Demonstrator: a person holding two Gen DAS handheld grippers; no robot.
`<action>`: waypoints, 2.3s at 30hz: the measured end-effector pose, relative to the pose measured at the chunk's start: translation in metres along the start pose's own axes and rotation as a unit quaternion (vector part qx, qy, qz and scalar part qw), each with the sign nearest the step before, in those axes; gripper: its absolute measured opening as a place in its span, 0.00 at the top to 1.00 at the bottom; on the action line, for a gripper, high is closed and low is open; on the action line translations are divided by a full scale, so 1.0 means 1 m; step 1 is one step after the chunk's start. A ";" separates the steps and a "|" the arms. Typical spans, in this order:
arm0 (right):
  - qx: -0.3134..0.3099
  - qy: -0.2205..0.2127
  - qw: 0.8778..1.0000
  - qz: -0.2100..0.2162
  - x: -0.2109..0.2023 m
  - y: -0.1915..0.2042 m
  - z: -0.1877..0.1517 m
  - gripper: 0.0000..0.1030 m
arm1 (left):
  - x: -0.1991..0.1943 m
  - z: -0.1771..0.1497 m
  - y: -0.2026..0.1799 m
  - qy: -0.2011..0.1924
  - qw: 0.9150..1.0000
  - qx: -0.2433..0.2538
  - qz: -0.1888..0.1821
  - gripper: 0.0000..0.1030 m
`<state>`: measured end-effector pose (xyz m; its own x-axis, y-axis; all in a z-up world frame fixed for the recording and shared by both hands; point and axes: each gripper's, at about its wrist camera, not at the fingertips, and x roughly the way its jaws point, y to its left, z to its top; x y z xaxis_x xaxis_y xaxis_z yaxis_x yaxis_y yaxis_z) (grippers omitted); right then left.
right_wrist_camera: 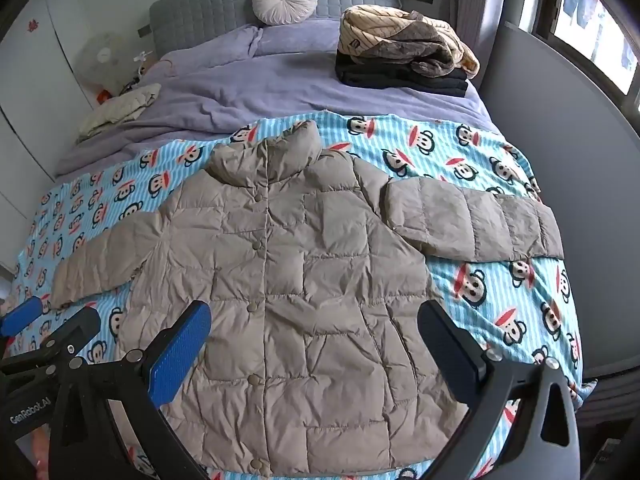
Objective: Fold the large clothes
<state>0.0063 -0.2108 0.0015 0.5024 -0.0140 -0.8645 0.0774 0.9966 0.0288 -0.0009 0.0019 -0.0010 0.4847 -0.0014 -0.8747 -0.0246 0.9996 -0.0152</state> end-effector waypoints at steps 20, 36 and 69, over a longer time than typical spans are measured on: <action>0.000 0.001 1.000 -0.001 -0.002 0.001 -0.001 0.00 | -0.001 0.002 0.000 0.001 1.000 0.000 0.000 0.00; -0.001 0.000 1.000 -0.001 -0.002 0.000 -0.002 0.00 | 0.000 0.001 0.000 0.001 1.000 0.000 0.000 0.00; 0.000 0.000 1.000 -0.001 0.000 0.002 -0.006 0.00 | -0.001 0.000 -0.001 0.001 1.000 -0.001 -0.001 0.00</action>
<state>0.0016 -0.2079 -0.0010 0.5016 -0.0167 -0.8650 0.0785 0.9966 0.0263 -0.0007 0.0011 -0.0002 0.4831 -0.0027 -0.8755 -0.0253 0.9995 -0.0171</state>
